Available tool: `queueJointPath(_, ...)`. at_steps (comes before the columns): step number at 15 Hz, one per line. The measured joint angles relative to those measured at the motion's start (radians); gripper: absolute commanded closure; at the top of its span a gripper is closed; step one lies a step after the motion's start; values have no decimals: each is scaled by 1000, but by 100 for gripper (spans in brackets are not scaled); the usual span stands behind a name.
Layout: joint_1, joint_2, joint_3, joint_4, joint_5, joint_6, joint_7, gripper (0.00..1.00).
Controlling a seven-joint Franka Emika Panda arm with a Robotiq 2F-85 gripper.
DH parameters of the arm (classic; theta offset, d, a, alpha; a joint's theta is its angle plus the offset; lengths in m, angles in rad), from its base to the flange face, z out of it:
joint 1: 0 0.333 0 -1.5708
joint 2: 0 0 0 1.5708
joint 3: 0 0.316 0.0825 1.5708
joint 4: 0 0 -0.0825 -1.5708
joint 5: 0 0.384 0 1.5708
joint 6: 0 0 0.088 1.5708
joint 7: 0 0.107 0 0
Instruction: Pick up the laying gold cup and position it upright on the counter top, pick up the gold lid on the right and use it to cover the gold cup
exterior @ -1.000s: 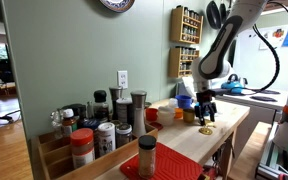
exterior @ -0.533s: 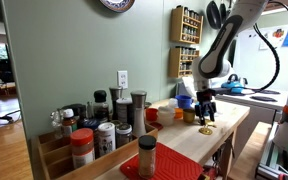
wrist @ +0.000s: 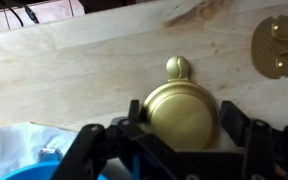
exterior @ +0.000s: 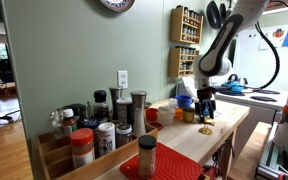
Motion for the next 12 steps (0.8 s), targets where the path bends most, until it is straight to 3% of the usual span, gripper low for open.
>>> queueJointPath(12,-3,-109,-6,0,-1,-88,-12,31)
